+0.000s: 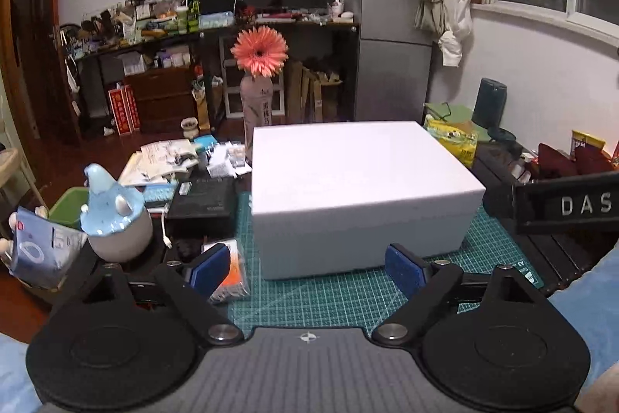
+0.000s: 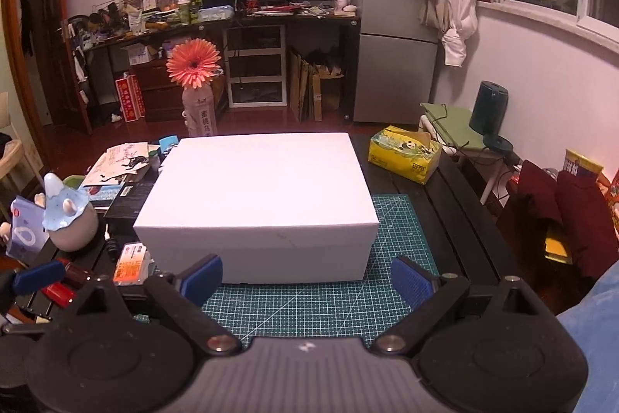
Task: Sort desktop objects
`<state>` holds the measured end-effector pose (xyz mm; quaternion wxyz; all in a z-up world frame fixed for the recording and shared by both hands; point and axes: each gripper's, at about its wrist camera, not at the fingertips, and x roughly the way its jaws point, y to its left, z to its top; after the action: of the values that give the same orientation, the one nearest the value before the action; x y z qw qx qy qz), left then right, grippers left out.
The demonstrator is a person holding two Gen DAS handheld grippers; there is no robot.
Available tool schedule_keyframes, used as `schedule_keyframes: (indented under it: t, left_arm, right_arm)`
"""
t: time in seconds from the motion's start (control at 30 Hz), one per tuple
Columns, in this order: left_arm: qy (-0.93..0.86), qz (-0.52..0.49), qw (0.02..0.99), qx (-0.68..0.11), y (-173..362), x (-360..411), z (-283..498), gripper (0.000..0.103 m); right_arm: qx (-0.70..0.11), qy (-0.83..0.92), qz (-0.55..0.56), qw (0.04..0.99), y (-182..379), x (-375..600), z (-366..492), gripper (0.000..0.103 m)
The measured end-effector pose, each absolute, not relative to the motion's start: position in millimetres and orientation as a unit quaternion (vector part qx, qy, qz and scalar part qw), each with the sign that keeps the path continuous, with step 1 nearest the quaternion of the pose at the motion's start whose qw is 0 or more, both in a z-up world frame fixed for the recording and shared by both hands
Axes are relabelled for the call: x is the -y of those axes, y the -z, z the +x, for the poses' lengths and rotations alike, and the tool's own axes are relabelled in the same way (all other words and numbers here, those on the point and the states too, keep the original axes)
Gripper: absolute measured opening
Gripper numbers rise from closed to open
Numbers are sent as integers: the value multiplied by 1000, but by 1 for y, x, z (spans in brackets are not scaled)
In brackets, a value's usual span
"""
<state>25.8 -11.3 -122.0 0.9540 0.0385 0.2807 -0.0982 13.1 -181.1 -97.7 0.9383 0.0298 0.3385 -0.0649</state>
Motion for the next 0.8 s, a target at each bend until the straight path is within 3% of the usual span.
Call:
schedule_keyframes:
  t: [0.27, 0.5, 0.8]
  left_arm:
    - [44, 4, 958, -283, 105, -9, 31, 84]
    - [19, 33, 955, -295, 87, -10, 34, 84]
    - [14, 22, 952, -304, 53, -13, 20, 86]
  right_arm:
    - [-354, 40, 40, 934, 92, 182, 15, 94]
    - [-353, 36, 39, 934, 88, 178, 14, 94]
    - [-346, 12, 107, 932, 73, 197, 9, 94]
